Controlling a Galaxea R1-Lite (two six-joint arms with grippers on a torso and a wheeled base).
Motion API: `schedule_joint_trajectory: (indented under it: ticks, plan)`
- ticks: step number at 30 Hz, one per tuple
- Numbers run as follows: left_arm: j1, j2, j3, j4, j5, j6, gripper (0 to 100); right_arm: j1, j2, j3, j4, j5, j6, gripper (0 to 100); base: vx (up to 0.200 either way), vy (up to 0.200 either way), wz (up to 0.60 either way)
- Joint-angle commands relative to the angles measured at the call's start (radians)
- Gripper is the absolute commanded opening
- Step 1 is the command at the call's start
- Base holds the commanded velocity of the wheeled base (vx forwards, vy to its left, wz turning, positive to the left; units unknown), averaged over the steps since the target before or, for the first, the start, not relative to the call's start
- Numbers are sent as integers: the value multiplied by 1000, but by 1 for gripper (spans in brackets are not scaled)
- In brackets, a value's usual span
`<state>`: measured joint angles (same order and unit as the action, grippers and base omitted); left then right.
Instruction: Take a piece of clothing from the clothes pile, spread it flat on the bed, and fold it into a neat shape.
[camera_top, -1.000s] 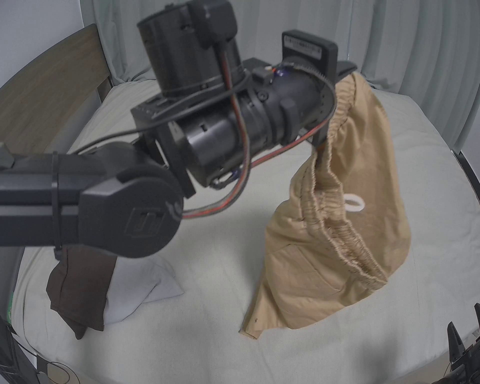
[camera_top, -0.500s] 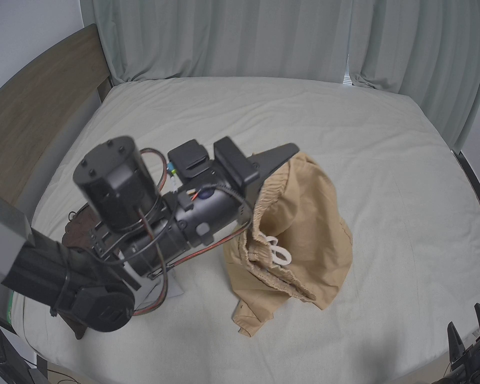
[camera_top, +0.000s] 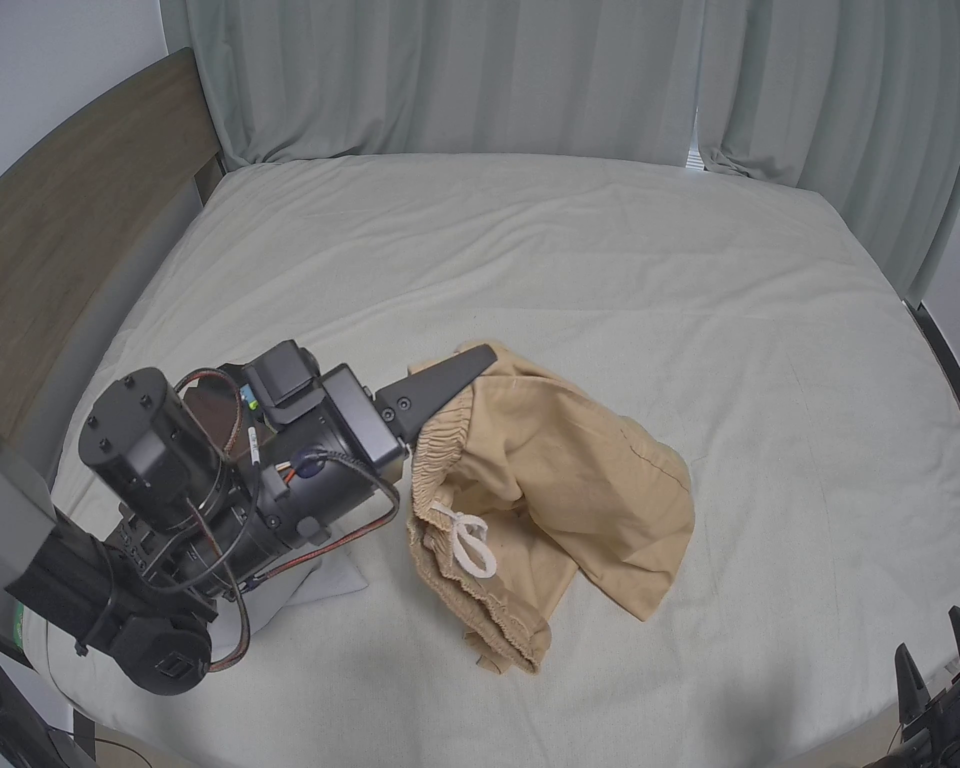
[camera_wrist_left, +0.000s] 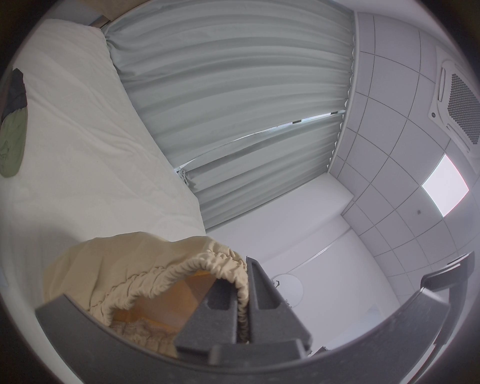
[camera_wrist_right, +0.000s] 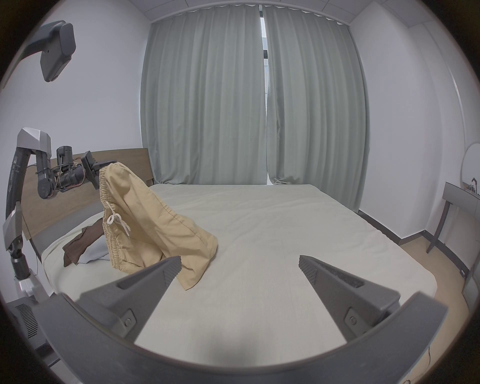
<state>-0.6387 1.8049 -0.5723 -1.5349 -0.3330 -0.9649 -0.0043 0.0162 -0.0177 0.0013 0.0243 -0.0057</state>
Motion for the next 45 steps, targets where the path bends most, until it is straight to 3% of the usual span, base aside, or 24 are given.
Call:
schedule_joint_trajectory:
  ticks: [1,9,11,13,14,18,24,32,36,45]
  plan:
    - [28,-6,46,-14,-15,8,0,0,-16,16,0,0,0,100,0,0,0]
    - [74,-6,80,-16,-34,68,0,0,-16,16,0,0,-2,100,0,0,0]
    - [108,4,104,-14,-40,144,0,0,-16,16,0,0,0,100,0,0,0]
    - [113,5,108,-16,-41,155,0,0,-16,16,0,0,0,100,0,0,0]
    - [146,17,152,-16,-90,245,0,0,-16,16,0,0,0,100,0,0,0]
    - [186,19,193,-16,-136,310,0,0,-16,16,0,0,0,100,0,0,0]
    - [258,21,209,-14,-184,373,0,0,-16,16,2,0,0,100,0,0,0]
    - [330,53,177,-16,-222,390,0,0,-16,15,2,0,0,100,0,0,0]
    - [381,88,192,-16,-268,460,0,0,-16,16,2,0,-2,100,0,0,0]
    - [461,202,178,-17,-273,595,0,0,-16,16,2,0,0,100,0,0,0]
